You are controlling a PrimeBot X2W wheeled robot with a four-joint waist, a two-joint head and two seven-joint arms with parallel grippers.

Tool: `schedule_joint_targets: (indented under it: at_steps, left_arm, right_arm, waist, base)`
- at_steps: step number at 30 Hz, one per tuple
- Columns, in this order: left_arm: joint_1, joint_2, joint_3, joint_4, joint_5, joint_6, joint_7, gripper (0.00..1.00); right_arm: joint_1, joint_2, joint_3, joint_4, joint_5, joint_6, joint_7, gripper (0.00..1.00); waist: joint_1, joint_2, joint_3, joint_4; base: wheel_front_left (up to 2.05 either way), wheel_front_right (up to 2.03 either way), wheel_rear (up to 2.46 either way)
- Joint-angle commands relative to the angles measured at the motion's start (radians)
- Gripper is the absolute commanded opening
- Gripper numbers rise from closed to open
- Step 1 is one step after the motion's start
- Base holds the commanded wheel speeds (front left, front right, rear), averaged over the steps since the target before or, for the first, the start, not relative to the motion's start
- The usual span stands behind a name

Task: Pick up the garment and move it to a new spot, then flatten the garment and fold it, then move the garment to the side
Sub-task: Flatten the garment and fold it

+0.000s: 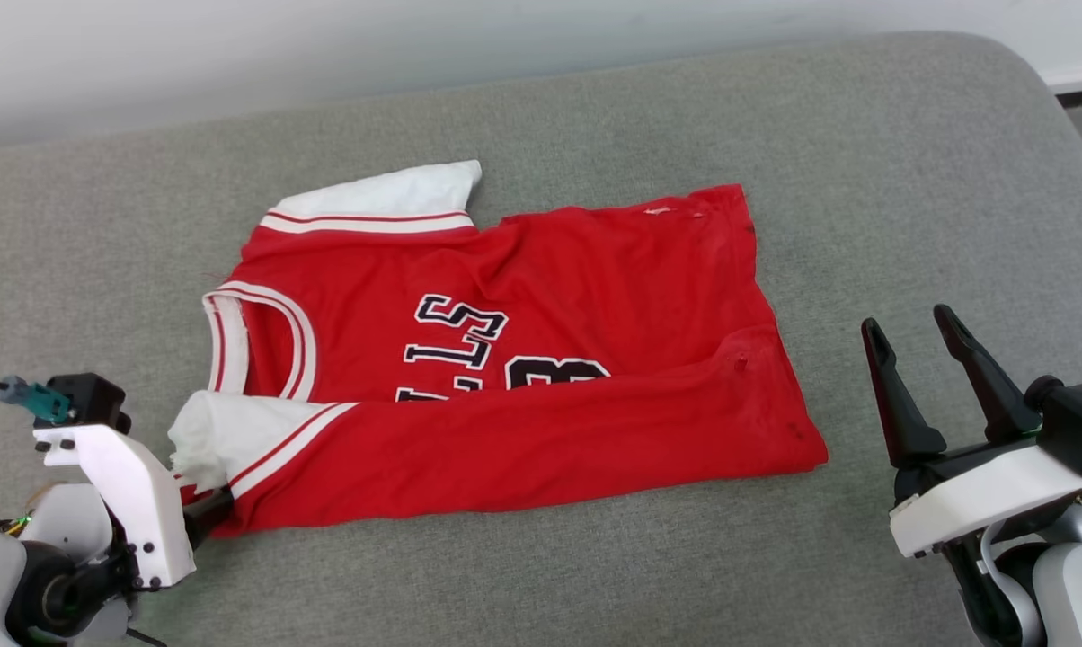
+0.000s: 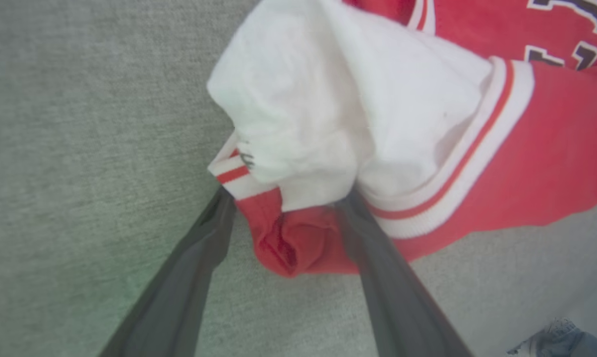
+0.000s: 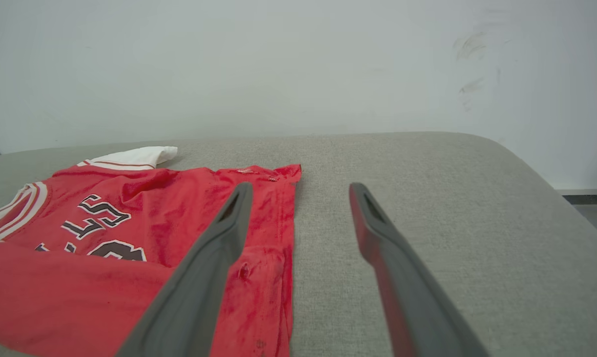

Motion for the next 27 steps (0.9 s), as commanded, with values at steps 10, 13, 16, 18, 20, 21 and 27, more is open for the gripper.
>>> schedule_joint_targets:
  at_steps: [10,13,16,18,20,21,27]
  left_arm:
    - [0.013,-0.076,-0.023,0.063,-0.016,-0.009,-0.042,0.00]
    - [-0.008,-0.082,-0.011,0.040,0.004,-0.009,-0.098,0.00]
    - [-0.029,-0.086,-0.005,0.008,0.024,-0.006,-0.141,0.00]
    - [-0.036,-0.093,-0.006,-0.018,0.036,-0.003,-0.163,0.00]
    - [-0.040,-0.100,-0.010,-0.044,0.047,0.001,-0.180,0.00]
    - [-0.043,-0.103,-0.012,-0.060,0.055,0.005,-0.189,0.00]
    - [-0.053,-0.123,-0.036,-0.135,0.089,0.015,-0.212,0.00]
  right_arm:
    - [-0.022,-0.029,-0.039,-0.006,0.074,-0.001,0.085,1.00]
    - [-0.038,-0.079,-0.047,0.007,0.135,-0.001,0.205,1.00]
    - [-0.045,-0.131,-0.047,0.042,0.191,-0.001,0.379,1.00]
    - [-0.053,-0.160,-0.038,0.053,0.236,-0.001,0.504,1.00]
    - [-0.057,-0.179,-0.037,0.062,0.268,-0.001,0.606,1.00]
    - [-0.056,-0.181,-0.039,0.068,0.287,-0.001,0.657,1.00]
    - [-0.078,-0.151,-0.031,0.095,0.307,-0.001,0.802,1.00]
  waist:
    - [0.0000,0.0000,0.000,0.018]
    - [0.0000,0.0000,-0.010,0.050]
    - [0.0000,0.0000,-0.008,0.077]
    - [0.0000,0.0000,-0.004,0.097]
    - [0.0000,0.0000,0.004,0.118]
    - [0.0000,0.0000,0.010,0.128]
    - [0.0000,0.0000,0.058,0.179]
  base:
    - [0.00,0.00,0.00]
    - [0.00,0.00,0.00]
    - [0.00,0.00,0.00]
    - [0.00,0.00,0.00]
    - [0.00,0.00,0.00]
    - [0.00,0.00,0.00]
    - [0.00,0.00,0.00]
